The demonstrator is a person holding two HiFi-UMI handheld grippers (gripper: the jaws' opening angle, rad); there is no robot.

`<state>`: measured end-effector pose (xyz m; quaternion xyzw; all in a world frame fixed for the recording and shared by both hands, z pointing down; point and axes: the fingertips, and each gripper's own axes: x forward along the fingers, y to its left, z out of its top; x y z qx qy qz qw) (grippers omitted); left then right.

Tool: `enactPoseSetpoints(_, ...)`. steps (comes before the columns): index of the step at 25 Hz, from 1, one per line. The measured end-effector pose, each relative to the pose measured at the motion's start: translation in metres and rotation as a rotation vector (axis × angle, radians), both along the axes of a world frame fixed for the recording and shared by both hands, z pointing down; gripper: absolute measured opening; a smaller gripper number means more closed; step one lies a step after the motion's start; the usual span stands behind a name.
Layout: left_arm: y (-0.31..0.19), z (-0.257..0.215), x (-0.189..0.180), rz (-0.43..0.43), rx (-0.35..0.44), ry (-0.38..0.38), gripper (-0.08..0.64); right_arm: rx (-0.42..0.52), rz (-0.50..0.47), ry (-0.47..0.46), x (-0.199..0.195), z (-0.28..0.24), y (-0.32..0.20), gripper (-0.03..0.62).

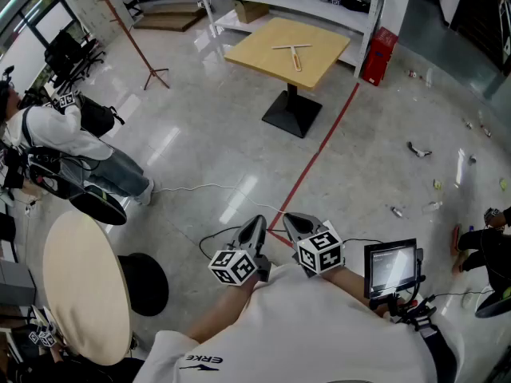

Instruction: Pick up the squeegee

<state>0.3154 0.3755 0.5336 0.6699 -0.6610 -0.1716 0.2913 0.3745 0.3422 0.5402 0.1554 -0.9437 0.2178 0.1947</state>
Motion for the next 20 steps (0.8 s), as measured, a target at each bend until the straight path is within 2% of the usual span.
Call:
enactPoseSetpoints(11,0.006,0.005,0.000,-0.027,-0.002,-0.003,0.005,-0.004,-0.015,-0.009,0.001,0.006,0.003,0.003)
enactPoseSetpoints(20,0.026,0.004,-0.004,-0.078,-0.015,-0.007,0.005,-0.045,-0.053,-0.041,-0.004,0.004,0.018,0.003)
